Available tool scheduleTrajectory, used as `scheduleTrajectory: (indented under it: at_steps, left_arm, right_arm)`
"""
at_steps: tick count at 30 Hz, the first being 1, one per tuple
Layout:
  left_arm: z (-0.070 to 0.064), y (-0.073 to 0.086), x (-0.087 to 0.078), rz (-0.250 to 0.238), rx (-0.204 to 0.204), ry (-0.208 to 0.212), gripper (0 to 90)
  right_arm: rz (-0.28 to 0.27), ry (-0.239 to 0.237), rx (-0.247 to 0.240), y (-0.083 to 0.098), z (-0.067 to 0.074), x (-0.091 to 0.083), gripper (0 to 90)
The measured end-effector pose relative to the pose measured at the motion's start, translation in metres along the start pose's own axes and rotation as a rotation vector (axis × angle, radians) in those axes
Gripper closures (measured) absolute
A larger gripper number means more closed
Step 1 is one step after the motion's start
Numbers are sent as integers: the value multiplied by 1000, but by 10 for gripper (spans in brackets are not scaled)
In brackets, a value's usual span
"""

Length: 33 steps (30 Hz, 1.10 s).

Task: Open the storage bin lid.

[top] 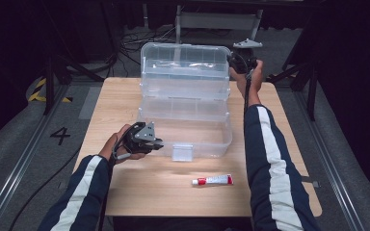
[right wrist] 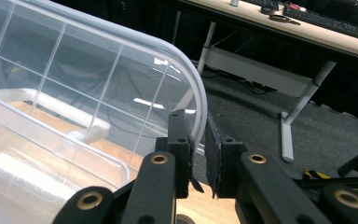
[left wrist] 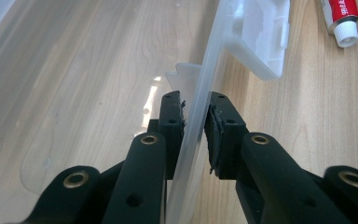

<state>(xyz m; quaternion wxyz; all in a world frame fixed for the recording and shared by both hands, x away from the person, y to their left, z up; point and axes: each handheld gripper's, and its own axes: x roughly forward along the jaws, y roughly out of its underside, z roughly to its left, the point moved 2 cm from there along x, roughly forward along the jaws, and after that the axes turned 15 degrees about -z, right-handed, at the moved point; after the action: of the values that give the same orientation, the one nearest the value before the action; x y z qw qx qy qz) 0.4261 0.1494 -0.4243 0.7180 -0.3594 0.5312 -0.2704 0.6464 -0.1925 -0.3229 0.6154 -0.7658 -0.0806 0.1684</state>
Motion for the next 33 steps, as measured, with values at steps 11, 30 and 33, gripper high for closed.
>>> scheduleTrajectory:
  at_steps: [11,30,33]
  left_arm:
    - [1,0,0,2,-4,3,780]
    - [1,1,-1,7,-15,4,774]
    - [1,2,-1,4,-19,4,774]
  right_arm:
    - [20,-13,13,5,-4,10,810]
    - [84,-51,72,15,-13,29,807]
    - [90,-50,68,16,-12,31,805]
